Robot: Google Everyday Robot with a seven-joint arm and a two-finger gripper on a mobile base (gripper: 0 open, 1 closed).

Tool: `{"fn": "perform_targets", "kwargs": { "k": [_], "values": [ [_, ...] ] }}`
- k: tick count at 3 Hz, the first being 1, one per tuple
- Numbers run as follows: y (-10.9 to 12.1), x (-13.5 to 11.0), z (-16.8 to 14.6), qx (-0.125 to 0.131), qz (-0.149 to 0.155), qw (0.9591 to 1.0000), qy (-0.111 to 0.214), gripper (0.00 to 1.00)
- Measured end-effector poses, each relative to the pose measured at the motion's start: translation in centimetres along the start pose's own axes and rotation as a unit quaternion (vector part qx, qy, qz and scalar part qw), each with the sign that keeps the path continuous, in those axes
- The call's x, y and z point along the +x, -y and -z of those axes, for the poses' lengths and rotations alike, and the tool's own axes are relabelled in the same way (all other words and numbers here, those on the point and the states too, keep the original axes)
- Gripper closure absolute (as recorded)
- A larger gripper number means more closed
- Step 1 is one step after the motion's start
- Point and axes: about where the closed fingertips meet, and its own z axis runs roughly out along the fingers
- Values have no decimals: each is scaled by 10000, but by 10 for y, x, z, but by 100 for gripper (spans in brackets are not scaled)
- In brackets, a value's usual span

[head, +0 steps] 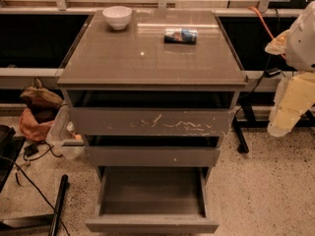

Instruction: Close bottom drawer

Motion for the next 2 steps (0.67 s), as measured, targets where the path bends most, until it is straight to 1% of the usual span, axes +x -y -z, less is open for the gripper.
{"fn": "perform_targets", "kwargs": {
  "k": [1,2],
  "values": [
    [0,0,0,0,0,10000,0,0],
    [0,-1,-6,2,-15,10000,76,0]
  ]
}}
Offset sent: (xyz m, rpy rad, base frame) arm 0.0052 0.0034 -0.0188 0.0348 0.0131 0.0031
